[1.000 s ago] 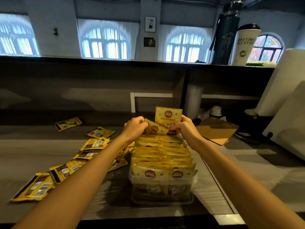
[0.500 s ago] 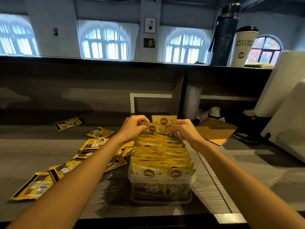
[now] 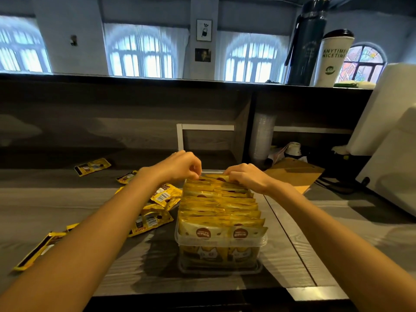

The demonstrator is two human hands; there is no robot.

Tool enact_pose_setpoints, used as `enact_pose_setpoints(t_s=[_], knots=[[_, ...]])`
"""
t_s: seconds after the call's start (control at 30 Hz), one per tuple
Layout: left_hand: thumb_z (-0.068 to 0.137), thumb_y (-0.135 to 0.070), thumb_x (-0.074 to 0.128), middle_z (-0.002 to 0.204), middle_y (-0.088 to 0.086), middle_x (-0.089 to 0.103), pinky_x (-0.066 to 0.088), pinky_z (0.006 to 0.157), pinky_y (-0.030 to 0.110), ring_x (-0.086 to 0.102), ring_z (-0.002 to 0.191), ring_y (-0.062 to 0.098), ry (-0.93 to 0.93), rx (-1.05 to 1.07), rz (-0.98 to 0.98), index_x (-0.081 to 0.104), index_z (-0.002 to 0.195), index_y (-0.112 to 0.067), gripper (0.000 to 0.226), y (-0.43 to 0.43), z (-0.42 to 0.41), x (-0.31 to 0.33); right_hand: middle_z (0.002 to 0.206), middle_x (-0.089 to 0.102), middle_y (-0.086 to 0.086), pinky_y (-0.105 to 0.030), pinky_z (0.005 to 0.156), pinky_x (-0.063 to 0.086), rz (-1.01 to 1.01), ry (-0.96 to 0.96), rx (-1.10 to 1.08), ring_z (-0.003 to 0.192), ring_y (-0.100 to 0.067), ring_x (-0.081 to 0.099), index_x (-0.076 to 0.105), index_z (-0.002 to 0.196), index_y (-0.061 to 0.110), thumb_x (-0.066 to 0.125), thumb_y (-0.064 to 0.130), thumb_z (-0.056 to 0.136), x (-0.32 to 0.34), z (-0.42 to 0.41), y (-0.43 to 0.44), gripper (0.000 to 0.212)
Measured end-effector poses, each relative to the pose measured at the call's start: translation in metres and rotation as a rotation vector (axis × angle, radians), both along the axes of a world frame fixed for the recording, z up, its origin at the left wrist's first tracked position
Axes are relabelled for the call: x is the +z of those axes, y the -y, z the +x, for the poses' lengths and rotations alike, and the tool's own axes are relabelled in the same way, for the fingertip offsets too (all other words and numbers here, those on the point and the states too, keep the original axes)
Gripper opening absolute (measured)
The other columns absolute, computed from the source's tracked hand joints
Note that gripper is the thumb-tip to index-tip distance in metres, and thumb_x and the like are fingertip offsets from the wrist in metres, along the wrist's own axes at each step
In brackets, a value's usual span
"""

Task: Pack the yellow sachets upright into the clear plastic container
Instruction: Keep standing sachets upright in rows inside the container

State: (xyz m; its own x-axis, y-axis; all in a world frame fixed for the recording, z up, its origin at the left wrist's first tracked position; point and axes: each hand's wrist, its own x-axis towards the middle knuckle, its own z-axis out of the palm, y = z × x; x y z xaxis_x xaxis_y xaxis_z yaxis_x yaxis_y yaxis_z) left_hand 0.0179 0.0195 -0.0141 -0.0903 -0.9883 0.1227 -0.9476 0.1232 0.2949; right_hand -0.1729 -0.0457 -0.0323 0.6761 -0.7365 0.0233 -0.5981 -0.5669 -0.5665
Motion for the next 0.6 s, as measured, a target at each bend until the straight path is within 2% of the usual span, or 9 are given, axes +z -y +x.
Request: enact_pose_setpoints(t_s=[0.07,0.1,0.13,0.2,0.27,0.33,0.47,0.53,0.6], knots=[[0.09,-0.007,0.055,0.096,-0.004,0.052,0.044,0.071,0.018,0.052,0.098,0.014,0.008,-0.052,-0.021,0.053,0.093,-0.02,0.013,-0.0005,-0.0002,-0.0004,0.085,0.059,-0.01,-0.028,0.077,0.045,-0.021,-0.058,-0.008,0.082,-0.019,0.055,0.066,0.087,0.003,0.038,0.021,0.097,0.0029,0.0043,-0.0003,0.034],[0.089,-0.002,0.052,0.095,-0.004,0.05,0.045,0.068,0.017,0.052,0.097,0.016,0.016,-0.076,-0.03,0.049,0.089,-0.022,0.02,-0.0011,-0.0004,-0.0008,0.077,0.056,-0.009,-0.023,0.07,0.042,-0.016,-0.063,-0.03,0.076,-0.017,0.054,0.064,0.078,0.005,0.039,0.02,0.097,0.0048,0.0056,-0.0017,0.035],[0.089,0.002,0.051,0.095,-0.002,0.051,0.048,0.07,0.021,0.053,0.097,0.017,0.028,-0.097,-0.033,0.049,0.085,-0.022,0.024,-0.0011,0.0,-0.0017,0.076,0.055,-0.01,-0.021,0.067,0.04,-0.018,-0.059,-0.041,0.075,-0.018,0.054,0.064,0.077,0.003,0.04,0.018,0.097,0.0058,0.0067,-0.0022,0.035],[0.088,0.006,0.05,0.098,-0.002,0.052,0.051,0.08,0.027,0.054,0.098,0.015,0.043,-0.125,-0.035,0.057,0.082,-0.018,0.025,-0.0007,0.0008,-0.0031,0.093,0.062,-0.018,-0.025,0.075,0.045,-0.06,-0.033,-0.027,0.092,-0.028,0.06,0.067,0.096,-0.004,0.042,0.011,0.096,0.0054,0.0075,0.0006,0.029],[0.089,0.002,0.052,0.101,-0.005,0.051,0.046,0.084,0.024,0.051,0.099,0.01,0.034,-0.124,-0.021,0.068,0.09,-0.012,0.022,0.0009,0.0022,-0.0042,0.119,0.06,-0.014,-0.031,0.088,0.049,-0.141,-0.017,0.022,0.111,-0.029,0.058,0.059,0.121,0.007,0.044,0.008,0.095,0.006,0.0057,-0.0005,0.03],[0.091,-0.005,0.052,0.104,-0.002,0.056,0.047,0.083,0.022,0.052,0.098,0.008,0.013,-0.112,0.009,0.07,0.103,-0.012,0.022,0.0033,0.0023,-0.0037,0.128,0.055,-0.009,-0.033,0.09,0.05,-0.2,-0.001,0.072,0.115,-0.026,0.056,0.053,0.129,0.017,0.046,0.008,0.095,0.0067,0.0022,-0.0007,0.036],[0.091,-0.025,0.057,0.095,-0.006,0.061,0.044,0.067,0.012,0.055,0.085,0.004,-0.044,-0.108,0.094,0.069,0.106,-0.013,0.024,0.0052,0.0016,0.0009,0.112,0.066,-0.012,-0.03,0.093,0.05,-0.186,0.003,0.021,0.104,-0.022,0.06,0.07,0.104,0.004,0.048,0.008,0.093,0.0053,-0.0011,0.0028,0.025],[0.089,-0.024,0.058,0.094,-0.007,0.06,0.045,0.068,0.013,0.055,0.086,0.005,-0.043,-0.113,0.116,0.069,0.107,-0.013,0.023,0.007,0.0032,0.0024,0.1,0.068,-0.009,-0.026,0.081,0.051,-0.114,-0.008,-0.015,0.093,-0.02,0.062,0.071,0.102,0.003,0.055,0.02,0.091,0.0062,-0.0009,0.0036,0.026],[0.088,-0.021,0.06,0.094,-0.006,0.06,0.046,0.074,0.016,0.055,0.086,0.006,-0.026,-0.124,0.117,0.07,0.106,-0.012,0.022,0.0077,0.0038,0.0023,0.089,0.066,-0.003,-0.019,0.073,0.049,-0.062,-0.033,0.023,0.082,-0.012,0.06,0.07,0.103,0.001,0.059,0.023,0.089,0.0087,-0.0022,0.0043,0.028]])
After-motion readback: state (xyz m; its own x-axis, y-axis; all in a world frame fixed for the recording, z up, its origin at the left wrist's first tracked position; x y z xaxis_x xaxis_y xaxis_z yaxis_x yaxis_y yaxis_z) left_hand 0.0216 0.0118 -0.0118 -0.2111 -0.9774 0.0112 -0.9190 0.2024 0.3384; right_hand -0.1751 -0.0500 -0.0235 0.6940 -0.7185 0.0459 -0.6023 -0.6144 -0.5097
